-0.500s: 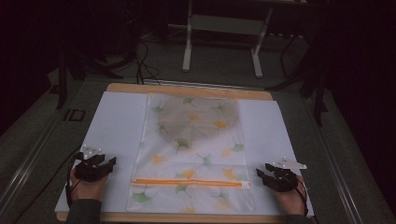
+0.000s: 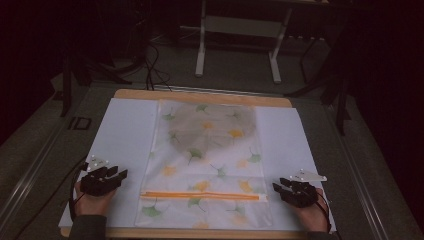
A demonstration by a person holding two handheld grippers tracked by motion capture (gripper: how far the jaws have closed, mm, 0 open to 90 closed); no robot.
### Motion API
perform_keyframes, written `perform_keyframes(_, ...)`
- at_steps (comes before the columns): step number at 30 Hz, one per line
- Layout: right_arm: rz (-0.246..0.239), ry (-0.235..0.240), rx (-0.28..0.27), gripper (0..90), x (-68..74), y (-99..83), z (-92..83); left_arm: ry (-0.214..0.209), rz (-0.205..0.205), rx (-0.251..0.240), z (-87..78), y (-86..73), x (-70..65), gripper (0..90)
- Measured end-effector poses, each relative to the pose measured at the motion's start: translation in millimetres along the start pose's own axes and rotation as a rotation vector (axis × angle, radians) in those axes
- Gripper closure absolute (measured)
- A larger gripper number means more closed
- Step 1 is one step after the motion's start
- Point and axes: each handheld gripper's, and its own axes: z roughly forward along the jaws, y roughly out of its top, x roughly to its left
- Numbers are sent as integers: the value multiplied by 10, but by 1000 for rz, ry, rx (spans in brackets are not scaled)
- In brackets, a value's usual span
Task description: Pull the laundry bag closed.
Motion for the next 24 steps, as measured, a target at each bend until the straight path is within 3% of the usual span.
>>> perform_keyframes(6, -14, 6, 17, 616, 52, 30, 12, -7, 27, 6, -23, 0, 5, 581)
perform_keyframes(12, -30, 12, 28, 607, 80, 44, 16, -17, 77, 54, -7, -3, -46, 579)
perform_keyframes(24, -49, 39, 33, 594, 171, 99, -12, -32, 81, 58, -2, 10, -51, 585)
